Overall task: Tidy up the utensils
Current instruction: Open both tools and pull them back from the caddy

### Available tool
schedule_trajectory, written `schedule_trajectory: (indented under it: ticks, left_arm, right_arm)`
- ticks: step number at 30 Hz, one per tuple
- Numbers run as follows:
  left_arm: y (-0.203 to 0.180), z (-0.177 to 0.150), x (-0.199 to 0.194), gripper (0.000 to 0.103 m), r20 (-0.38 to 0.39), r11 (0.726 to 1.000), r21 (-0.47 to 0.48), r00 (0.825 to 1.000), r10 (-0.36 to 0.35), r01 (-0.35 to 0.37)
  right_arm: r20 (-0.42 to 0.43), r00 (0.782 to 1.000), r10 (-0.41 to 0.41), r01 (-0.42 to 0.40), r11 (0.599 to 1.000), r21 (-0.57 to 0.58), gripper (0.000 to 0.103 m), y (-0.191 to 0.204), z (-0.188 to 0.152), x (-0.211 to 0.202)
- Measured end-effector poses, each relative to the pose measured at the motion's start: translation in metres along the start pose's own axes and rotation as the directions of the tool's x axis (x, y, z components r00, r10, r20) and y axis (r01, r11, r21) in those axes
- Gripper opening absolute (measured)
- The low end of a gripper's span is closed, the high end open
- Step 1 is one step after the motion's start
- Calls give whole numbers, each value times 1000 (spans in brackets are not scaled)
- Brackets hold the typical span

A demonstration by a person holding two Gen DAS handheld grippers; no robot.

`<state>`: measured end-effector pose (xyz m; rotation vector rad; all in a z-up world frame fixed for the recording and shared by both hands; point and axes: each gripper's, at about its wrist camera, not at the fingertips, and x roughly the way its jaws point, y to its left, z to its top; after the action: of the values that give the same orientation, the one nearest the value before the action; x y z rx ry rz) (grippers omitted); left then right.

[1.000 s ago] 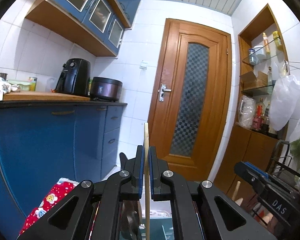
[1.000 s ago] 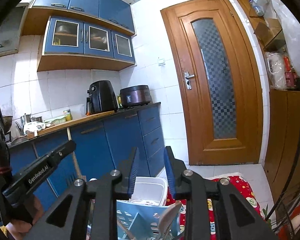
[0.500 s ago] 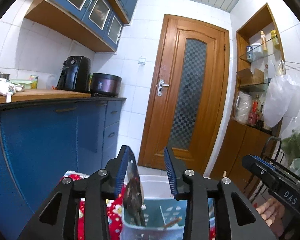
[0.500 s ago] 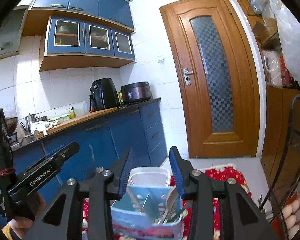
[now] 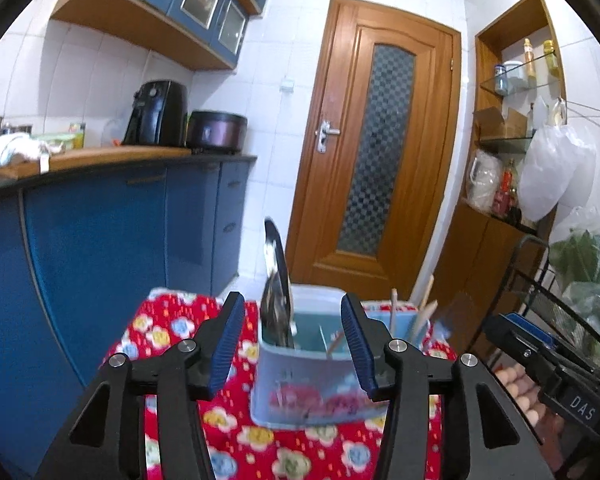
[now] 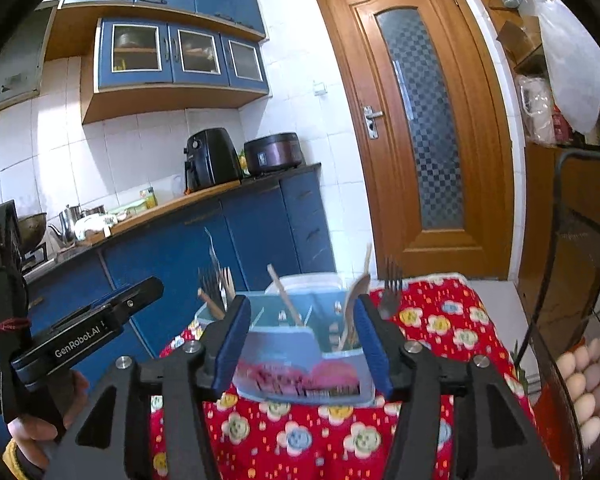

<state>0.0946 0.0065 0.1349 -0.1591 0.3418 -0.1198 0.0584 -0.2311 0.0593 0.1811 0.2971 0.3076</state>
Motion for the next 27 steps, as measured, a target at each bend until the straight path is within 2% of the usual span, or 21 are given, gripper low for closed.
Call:
schedule_trajectory:
  ticks: [4,10,27]
  left_arm:
    - [2,-16,-6,51,-39,1000,-6,999,12,-12]
    - [9,-41,-3,51,-115,999,-41,993,10,-15]
    - [9,-94,10,55,-235,996,11,968,84,-84]
  right_arm:
    - [-32,999,-12,12,1000,17,67,-3,-15,-5]
    - [-54,999,-1,3,999,45,74,-5,-33,-11]
    - [-147,987,-66,69,998,12,77,-1,-83,1]
